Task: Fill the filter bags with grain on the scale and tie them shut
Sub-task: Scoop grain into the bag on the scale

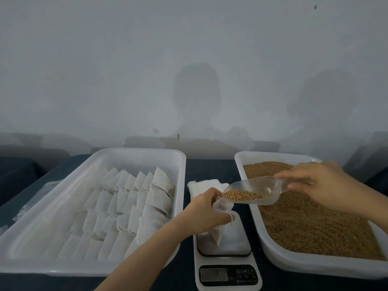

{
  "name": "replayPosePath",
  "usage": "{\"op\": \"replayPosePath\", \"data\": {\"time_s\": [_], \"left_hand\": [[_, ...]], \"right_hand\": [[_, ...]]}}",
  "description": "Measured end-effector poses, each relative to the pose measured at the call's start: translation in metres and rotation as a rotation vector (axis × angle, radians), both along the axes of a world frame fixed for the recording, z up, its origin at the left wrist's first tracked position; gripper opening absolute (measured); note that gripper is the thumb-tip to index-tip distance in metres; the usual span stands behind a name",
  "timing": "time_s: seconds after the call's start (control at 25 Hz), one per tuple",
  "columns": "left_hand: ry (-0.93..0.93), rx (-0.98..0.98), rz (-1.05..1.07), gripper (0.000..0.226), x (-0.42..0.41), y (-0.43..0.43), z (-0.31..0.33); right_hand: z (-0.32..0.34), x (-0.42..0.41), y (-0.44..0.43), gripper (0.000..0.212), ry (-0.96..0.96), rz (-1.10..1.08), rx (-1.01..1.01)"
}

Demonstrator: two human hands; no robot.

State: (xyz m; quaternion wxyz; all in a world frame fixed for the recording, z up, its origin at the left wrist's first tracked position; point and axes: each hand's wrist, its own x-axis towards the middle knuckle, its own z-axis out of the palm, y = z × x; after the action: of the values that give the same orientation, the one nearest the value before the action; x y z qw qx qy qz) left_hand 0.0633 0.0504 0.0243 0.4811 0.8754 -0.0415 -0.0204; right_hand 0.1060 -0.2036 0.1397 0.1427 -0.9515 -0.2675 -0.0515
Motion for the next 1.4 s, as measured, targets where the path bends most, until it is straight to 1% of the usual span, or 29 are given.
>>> {"op": "replayPosePath", "data": {"time_s": [0.08,0.16,0.4,0.76,1.2,1.4], "left_hand": [[-0.011,-0.006,-0.01,0.046,0.0,0.0,-0.001],[-0.021,-0.018,-0.017,0.044,0.001,0.001,-0.002],[-0.077,-0.03,-0.015,0.04,0.002,0.003,-0.003],[-0.086,-0.004,-0.003,0.043,0.002,0.002,-0.003],[-0.075,-0.017,-0.005,0.04,0.001,0.002,-0.002],[-0.071,-0.013,-0.003,0.04,0.001,0.002,-0.003]], "right_hand": [[0.0,0.001,0.004,0.033,-0.033,0.012,-0.086],[-0.001,0.003,0.007,0.034,-0.054,0.026,-0.131],[-0.003,0.006,0.009,0.032,-0.13,0.062,-0.154],[0.002,0.011,0.017,0.027,-0.255,0.059,-0.247],[0.008,0.01,0.023,0.028,-0.289,0.054,-0.318],[0.009,0.01,0.024,0.028,-0.299,0.053,-0.32]]}}
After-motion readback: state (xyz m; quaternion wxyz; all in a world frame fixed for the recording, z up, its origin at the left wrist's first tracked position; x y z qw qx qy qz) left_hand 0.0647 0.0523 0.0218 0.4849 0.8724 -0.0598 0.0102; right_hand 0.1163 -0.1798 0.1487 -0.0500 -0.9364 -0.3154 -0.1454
